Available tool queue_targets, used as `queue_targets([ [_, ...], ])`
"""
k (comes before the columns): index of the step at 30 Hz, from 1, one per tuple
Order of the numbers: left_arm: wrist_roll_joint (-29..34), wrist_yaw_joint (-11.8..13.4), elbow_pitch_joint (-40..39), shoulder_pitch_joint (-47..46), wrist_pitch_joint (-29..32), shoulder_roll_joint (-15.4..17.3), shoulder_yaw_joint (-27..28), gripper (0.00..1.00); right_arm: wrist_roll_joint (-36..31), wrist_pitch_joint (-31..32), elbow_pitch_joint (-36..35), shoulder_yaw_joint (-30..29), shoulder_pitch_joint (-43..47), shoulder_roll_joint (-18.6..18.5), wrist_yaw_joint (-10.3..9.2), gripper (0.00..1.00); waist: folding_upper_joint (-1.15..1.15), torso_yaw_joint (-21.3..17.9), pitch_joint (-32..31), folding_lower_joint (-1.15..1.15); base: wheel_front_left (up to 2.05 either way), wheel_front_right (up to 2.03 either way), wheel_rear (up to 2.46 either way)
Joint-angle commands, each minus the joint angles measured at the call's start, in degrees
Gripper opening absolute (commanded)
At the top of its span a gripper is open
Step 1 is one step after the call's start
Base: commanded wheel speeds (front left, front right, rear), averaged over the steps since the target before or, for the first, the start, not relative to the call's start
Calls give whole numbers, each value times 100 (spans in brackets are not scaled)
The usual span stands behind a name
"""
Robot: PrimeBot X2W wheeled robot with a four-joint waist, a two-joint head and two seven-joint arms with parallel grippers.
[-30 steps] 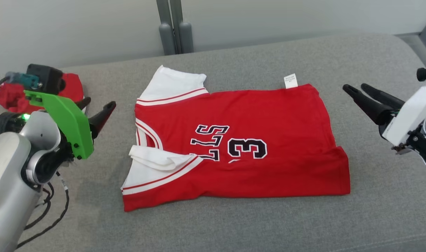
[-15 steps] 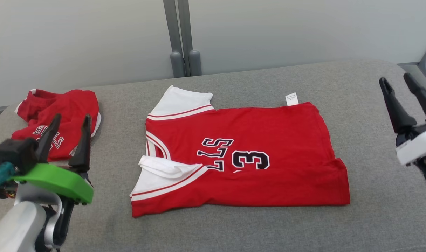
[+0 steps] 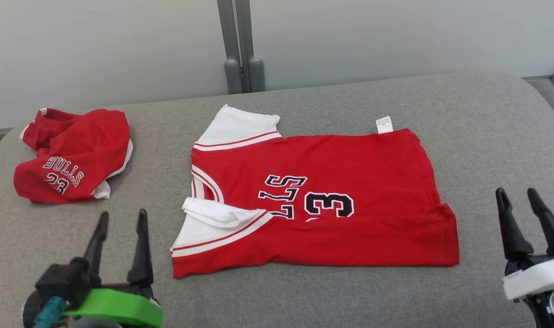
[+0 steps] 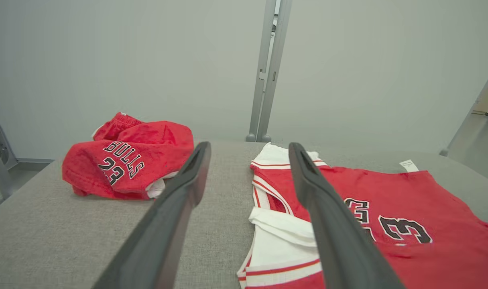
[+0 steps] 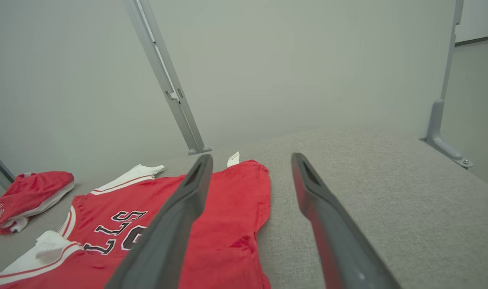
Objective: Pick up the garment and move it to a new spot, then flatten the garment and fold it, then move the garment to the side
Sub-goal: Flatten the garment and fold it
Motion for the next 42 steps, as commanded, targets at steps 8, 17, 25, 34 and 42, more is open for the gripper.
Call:
queue_targets([
  [8,541,-384,237,349,-14,-491,202,100,-191,-9,186,155,226,45,4,100,0,69,44,0,0,0,0],
  [17,757,-588,448,339,-14,-664,389,100,-78,27,415,305,95,-31,4,100,0,58,8,0,0,0,0],
  [25,519,-795,804,238,304,-756,220,100,78,376,803,414,-64,38,4,100,0,16,131,0,0,0,0],
  [34,262,-912,1405,-320,1496,-821,-109,100,479,1420,1607,780,-655,92,3,100,0,61,600,0,0,0,0],
  [42,155,-957,1979,-856,2326,-935,-369,100,710,2272,2178,1033,-1125,245,4,100,0,108,795,0,0,0,0],
])
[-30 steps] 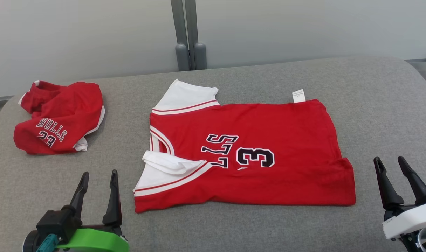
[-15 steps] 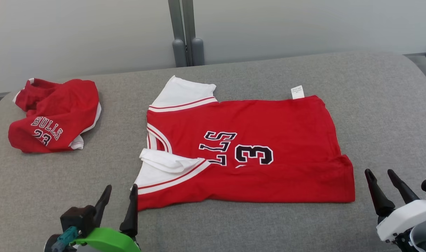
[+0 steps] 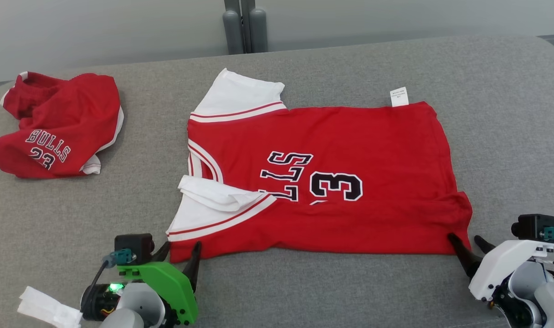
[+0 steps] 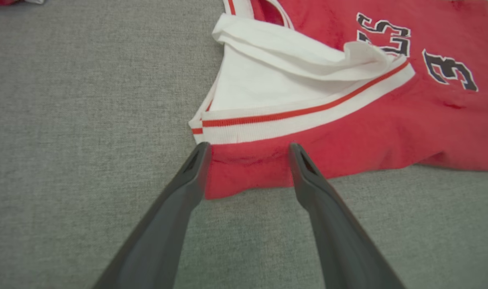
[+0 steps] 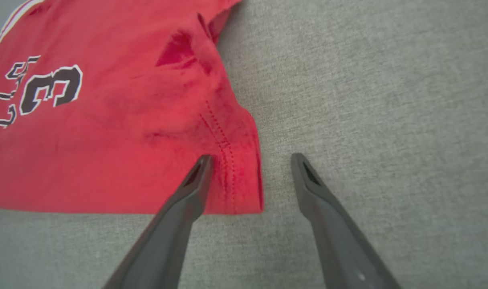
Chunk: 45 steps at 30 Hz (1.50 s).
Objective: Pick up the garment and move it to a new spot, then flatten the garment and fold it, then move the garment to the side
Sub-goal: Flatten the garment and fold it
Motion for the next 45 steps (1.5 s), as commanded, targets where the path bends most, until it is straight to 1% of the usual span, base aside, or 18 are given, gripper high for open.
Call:
queue_targets([
  [1,-34,-2,94,-113,51,-6,-13,100,74,57,35,47,-90,62,3,100,0,15,29,0,0,0,0],
  [4,-86,-32,278,-225,139,-60,-30,100,125,131,92,141,-114,96,3,100,0,11,43,0,0,0,0],
  [7,-99,30,494,-299,128,-81,-5,100,162,131,158,209,-138,130,3,100,0,-2,44,0,0,0,0],
  [11,-210,-107,787,-356,307,-138,-59,100,220,206,229,332,-180,170,3,100,0,-30,47,0,0,0,0],
  [12,-239,-143,873,-340,386,-154,-80,100,259,211,237,375,-187,180,3,94,0,-37,40,0,0,0,0],
  [13,-281,-180,933,-338,424,-168,-91,96,287,215,232,407,-192,183,3,76,0,-41,35,0,0,0,0],
  [14,-323,-218,963,-351,397,-181,-74,76,318,193,209,442,-199,176,4,42,0,-44,27,0,0,0,0],
  [15,-333,-234,979,-371,333,-183,-51,26,344,140,188,464,-207,167,4,20,0,-46,12,0,0,0,0],
  [16,-324,-268,1010,-388,296,-174,-61,0,377,110,167,487,-208,156,4,0,0,-48,-8,0,0,0,0],
  [22,-371,-381,1075,-267,195,-106,-70,0,656,-22,24,613,-153,31,3,0,0,-32,-217,0,0,0,0],
  [27,-434,-343,779,5,321,81,-67,0,927,106,-195,676,15,-250,3,0,0,1,-392,0,0,0,0],
  [32,-434,-188,216,469,549,353,-99,0,1176,401,-377,644,220,-659,1,0,0,8,-528,0,0,0,0],
  [35,-446,-54,-181,789,760,504,-158,0,1307,625,-460,611,371,-826,-2,0,0,13,-575,0,0,0,0],
  [41,-532,183,-977,1311,1153,651,-252,0,1487,1023,-510,517,671,-931,-2,0,0,16,-596,0,0,0,0],
  [45,-580,287,-1317,1477,1355,686,-294,0,1427,1105,-478,399,776,-912,-2,0,0,14,-536,0,0,0,0],
])
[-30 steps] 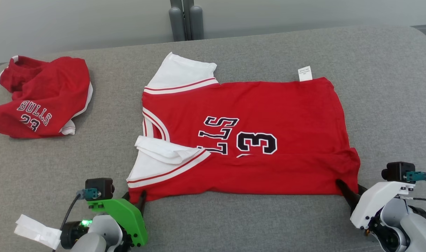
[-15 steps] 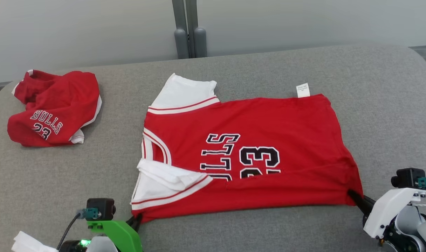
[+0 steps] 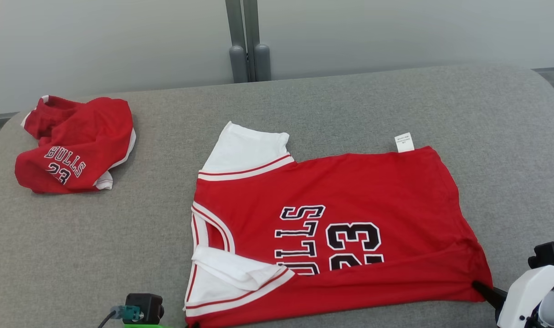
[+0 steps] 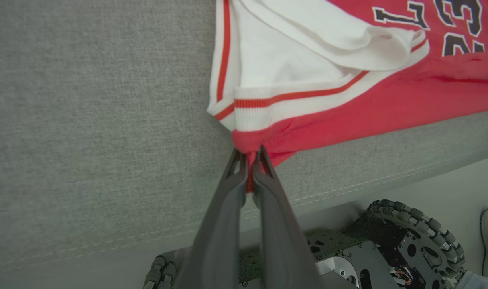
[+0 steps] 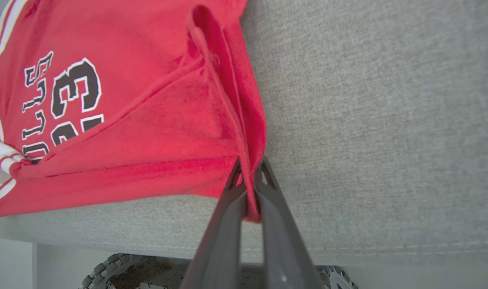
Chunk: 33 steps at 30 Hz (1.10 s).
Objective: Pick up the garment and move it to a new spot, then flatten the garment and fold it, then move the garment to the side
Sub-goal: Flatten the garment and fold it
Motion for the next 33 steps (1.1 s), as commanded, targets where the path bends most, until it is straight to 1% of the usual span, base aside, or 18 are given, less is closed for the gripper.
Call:
queue_targets([
  [1,-34,53,-53,92,51,54,16,0,-52,-1,2,-59,61,-19,-7,2,0,-10,40,0,0,0,0],
  [2,-44,59,-92,110,87,57,7,0,-75,0,12,-93,50,-8,-7,33,0,-14,55,0,0,0,0],
  [3,-60,72,-117,120,112,62,8,8,-101,13,17,-114,42,7,-7,70,0,-17,67,0,0,0,0],
  [4,-73,102,-144,127,142,68,12,91,-99,29,18,-155,35,38,-7,100,0,-20,79,0,0,0,0],
  [5,-79,117,-154,139,168,74,4,100,-102,40,17,-182,33,54,-7,100,0,-22,84,0,0,0,0],
  [9,-6,175,-262,110,193,144,16,100,-109,96,-66,-291,78,118,-4,100,0,-31,87,0,0,0,0],
  [13,79,212,-434,-20,201,278,85,100,-60,-30,-233,-552,171,162,-4,100,0,-34,80,0,0,0,0],
  [19,255,230,-828,-512,-111,474,386,100,-50,-372,-845,-930,191,160,-3,100,0,-70,239,0,0,0,0],
  [23,405,91,-898,-1130,-157,591,518,100,-243,-571,-1124,-1150,-127,102,-3,100,0,-143,489,0,0,0,0],
  [24,335,22,-871,-1330,-87,573,540,100,-318,-621,-1139,-1203,-248,100,-3,100,0,-155,579,0,0,0,0],
  [27,384,-124,-696,-1981,179,706,560,100,-444,-772,-1074,-1385,-667,192,-3,100,0,-194,839,0,0,0,0],
  [28,287,-223,-618,-2236,275,642,559,100,-447,-736,-1011,-1390,-827,241,-3,100,0,-209,941,0,0,0,0],
  [33,140,-659,-19,-3449,763,459,397,100,-617,-556,-652,-1381,-1666,211,-3,100,0,-239,1412,0,0,0,0],
])
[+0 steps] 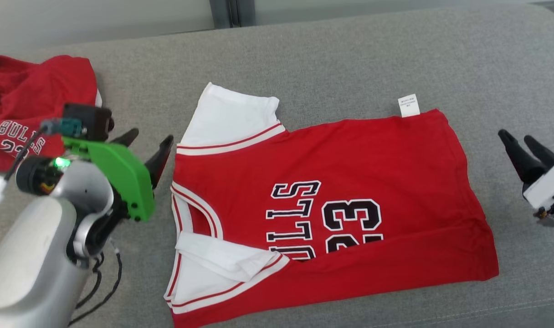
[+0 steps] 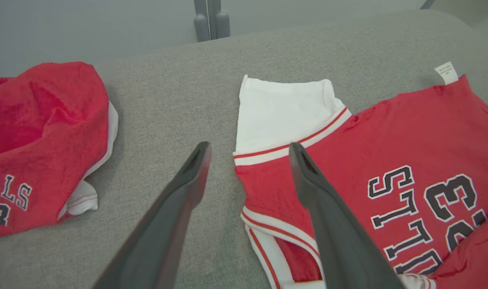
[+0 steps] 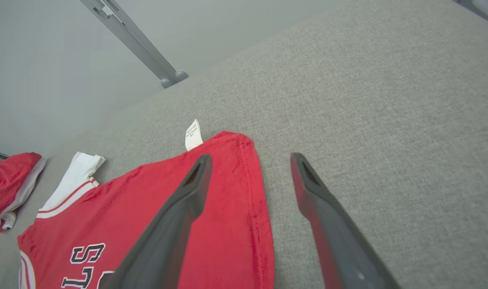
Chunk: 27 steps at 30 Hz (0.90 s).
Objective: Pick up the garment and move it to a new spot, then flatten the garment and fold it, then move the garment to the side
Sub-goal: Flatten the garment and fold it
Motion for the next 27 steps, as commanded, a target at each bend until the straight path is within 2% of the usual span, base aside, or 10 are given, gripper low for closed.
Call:
queue_targets([
  [1,-85,-121,161,-320,112,-91,-63,100,-67,81,110,40,-243,-27,3,100,0,-66,453,0,0,0,0],
  [5,-96,-466,807,-1176,464,-334,-299,100,15,398,494,155,-866,-4,3,100,0,-78,842,0,0,0,0],
  [11,-68,-696,1673,-2270,771,-616,-561,100,89,819,898,515,-1742,-42,3,100,0,-106,1371,0,0,0,0],
  [19,-41,-798,2744,-3261,842,-868,-840,100,118,1250,1250,1187,-2470,16,3,100,0,-214,1678,0,0,0,0],
  [27,-153,-838,3524,-3786,790,-877,-1124,100,188,1165,1140,1843,-2745,78,3,100,0,-464,1840,0,0,0,0],
])
